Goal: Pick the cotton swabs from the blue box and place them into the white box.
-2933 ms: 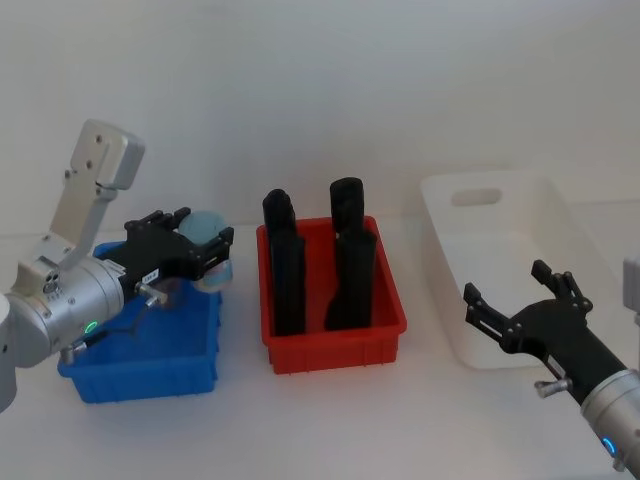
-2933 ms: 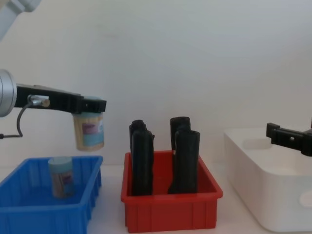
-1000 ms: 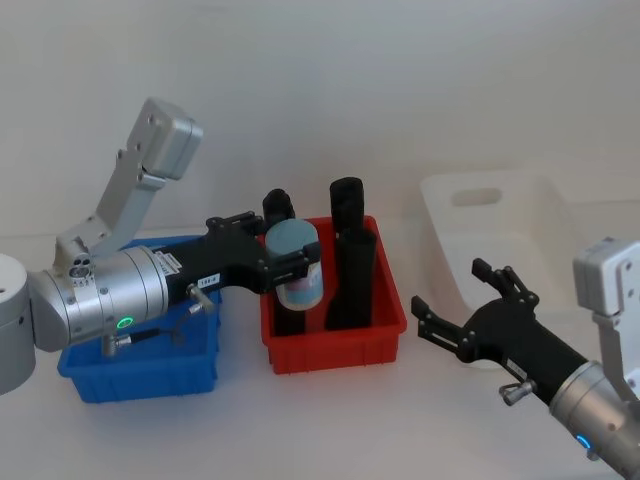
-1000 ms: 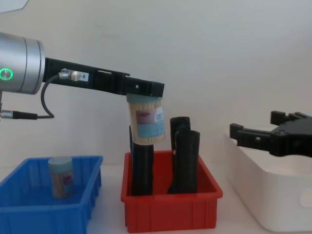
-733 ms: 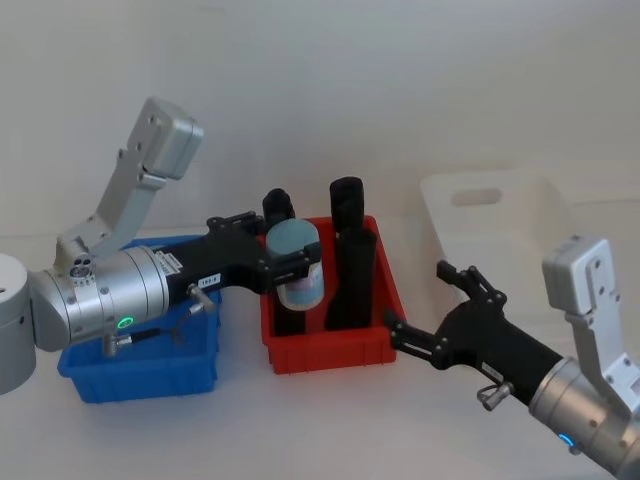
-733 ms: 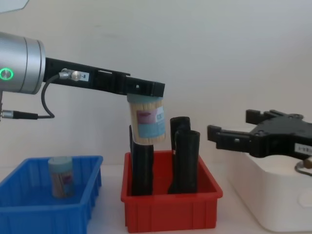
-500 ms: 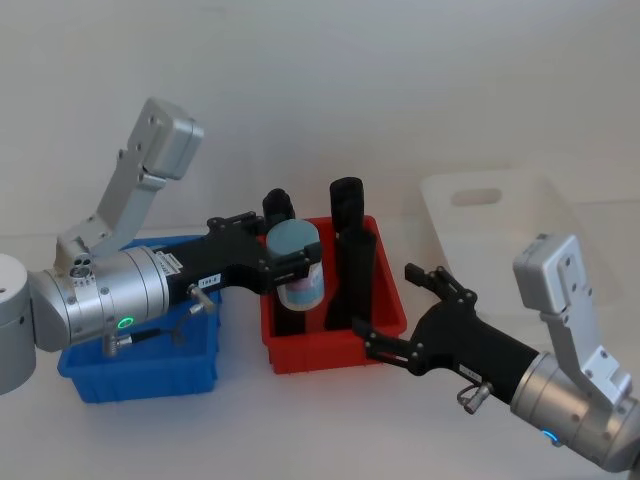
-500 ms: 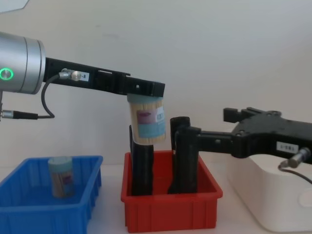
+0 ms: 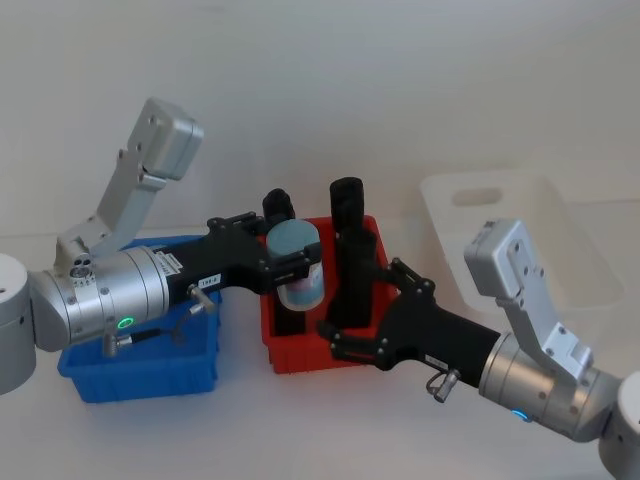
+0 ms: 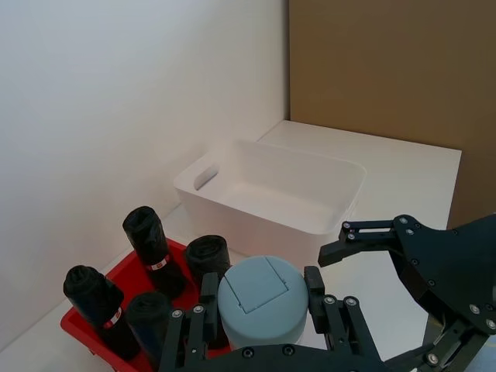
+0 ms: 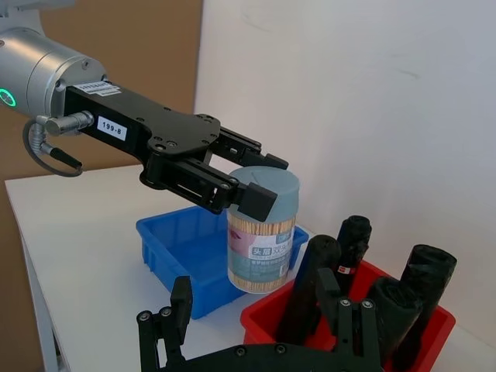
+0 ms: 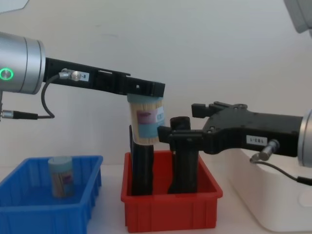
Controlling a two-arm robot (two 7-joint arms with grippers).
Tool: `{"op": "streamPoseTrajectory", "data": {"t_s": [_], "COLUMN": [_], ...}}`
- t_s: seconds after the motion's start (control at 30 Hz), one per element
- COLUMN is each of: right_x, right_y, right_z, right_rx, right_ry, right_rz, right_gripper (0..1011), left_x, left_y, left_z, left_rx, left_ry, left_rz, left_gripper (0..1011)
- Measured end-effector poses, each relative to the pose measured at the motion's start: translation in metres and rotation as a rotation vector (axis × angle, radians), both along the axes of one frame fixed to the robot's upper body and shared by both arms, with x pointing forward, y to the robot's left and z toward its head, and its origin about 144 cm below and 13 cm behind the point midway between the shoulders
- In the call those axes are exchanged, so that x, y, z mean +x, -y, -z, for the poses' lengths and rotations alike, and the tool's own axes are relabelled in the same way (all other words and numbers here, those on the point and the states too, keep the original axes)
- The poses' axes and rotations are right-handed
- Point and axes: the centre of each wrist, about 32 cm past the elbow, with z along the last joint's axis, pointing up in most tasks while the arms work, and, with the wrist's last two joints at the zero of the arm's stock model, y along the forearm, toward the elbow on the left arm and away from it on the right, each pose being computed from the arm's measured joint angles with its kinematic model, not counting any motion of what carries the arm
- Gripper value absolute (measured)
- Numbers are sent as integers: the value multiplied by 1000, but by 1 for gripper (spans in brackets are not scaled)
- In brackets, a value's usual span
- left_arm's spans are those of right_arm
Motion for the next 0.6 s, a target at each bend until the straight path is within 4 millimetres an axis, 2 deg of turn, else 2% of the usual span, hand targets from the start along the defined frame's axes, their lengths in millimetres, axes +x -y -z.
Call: {"op": "streamPoseTrajectory", "data": {"t_s": [0.6], "right_x": [24], "right_y": [-11], "right_z": [-2], "right_rx": [-15], "right_ry": [12], "right_rz": [-30], "right_gripper": [1001], "left_x": [0], "left_y": [0], "left_z": [0], "left_rx": [0], "left_ry": [0], "left_rz": [0], "left_gripper": [669]}}
